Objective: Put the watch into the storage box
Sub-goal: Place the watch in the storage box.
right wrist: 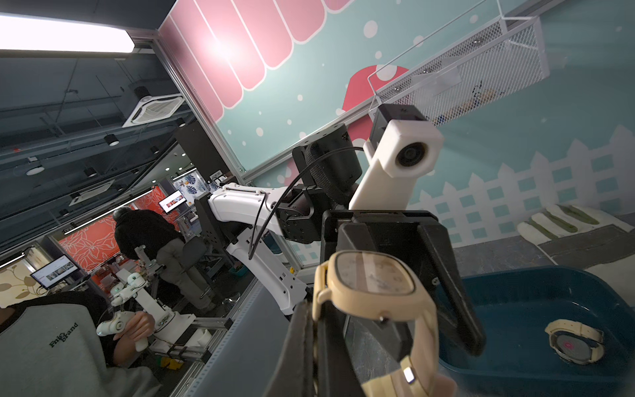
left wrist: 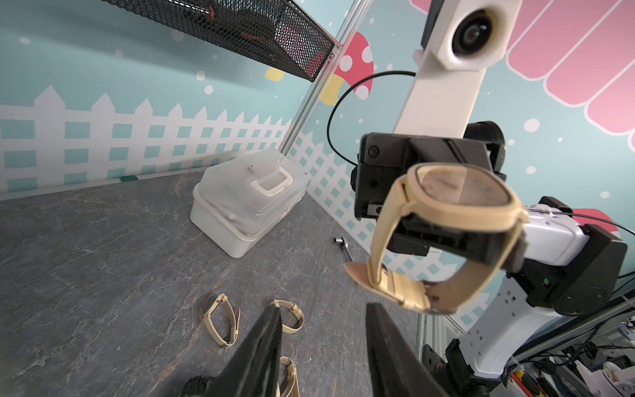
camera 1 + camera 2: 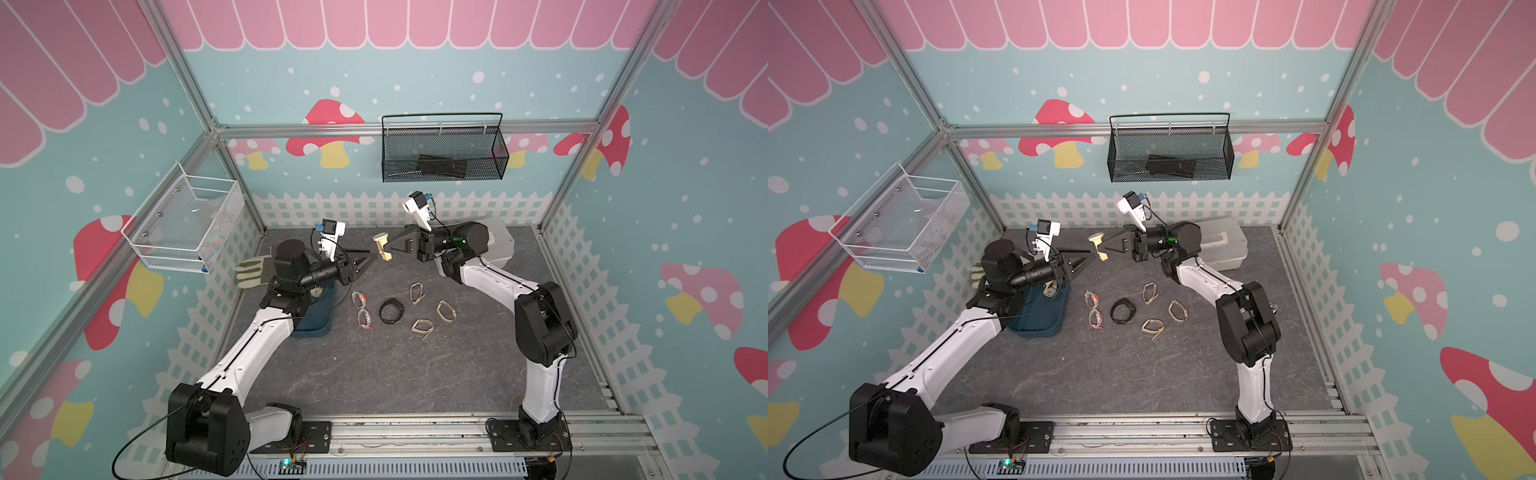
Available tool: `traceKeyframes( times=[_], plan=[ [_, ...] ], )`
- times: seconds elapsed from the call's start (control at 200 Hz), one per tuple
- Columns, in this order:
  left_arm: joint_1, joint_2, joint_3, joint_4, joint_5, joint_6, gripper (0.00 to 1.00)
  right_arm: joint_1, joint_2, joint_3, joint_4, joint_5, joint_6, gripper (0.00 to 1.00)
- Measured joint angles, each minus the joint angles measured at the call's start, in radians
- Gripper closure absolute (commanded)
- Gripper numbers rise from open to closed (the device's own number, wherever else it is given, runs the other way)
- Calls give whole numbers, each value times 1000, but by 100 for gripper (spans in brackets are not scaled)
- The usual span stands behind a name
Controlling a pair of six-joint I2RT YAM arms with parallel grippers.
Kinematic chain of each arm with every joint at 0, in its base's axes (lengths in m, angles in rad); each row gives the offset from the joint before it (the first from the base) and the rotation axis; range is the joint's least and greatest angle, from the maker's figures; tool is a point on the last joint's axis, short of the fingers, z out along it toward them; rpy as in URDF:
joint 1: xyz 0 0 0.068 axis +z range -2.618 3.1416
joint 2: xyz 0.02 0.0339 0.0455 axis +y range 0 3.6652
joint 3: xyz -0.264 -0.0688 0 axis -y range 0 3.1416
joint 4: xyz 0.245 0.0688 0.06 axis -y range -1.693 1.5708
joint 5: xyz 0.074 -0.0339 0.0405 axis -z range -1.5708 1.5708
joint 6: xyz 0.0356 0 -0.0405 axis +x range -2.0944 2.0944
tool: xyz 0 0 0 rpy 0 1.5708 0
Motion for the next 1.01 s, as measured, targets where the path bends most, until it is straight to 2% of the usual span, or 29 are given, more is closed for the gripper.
traceKeyframes(
  times=[0.29, 0.775, 0.83, 0.941, 1.006],
  plan=[
    [0, 0, 0, 29, 29, -20, 57, -11, -25, -40, -32, -5, -35, 100],
    [0, 19, 0, 142, 62, -102, 58, 41, -24, -23, -49, -5, -45, 100],
    [0, 24, 0, 145, 66, -102, 61, 46, -24, -16, -49, -5, -45, 100],
    [-1, 25, 0, 151, 74, -109, 74, 50, -24, -10, -51, -5, -42, 100],
    [-1, 25, 0, 159, 79, -108, 76, 51, -21, -10, -53, -5, -42, 100]
  ],
)
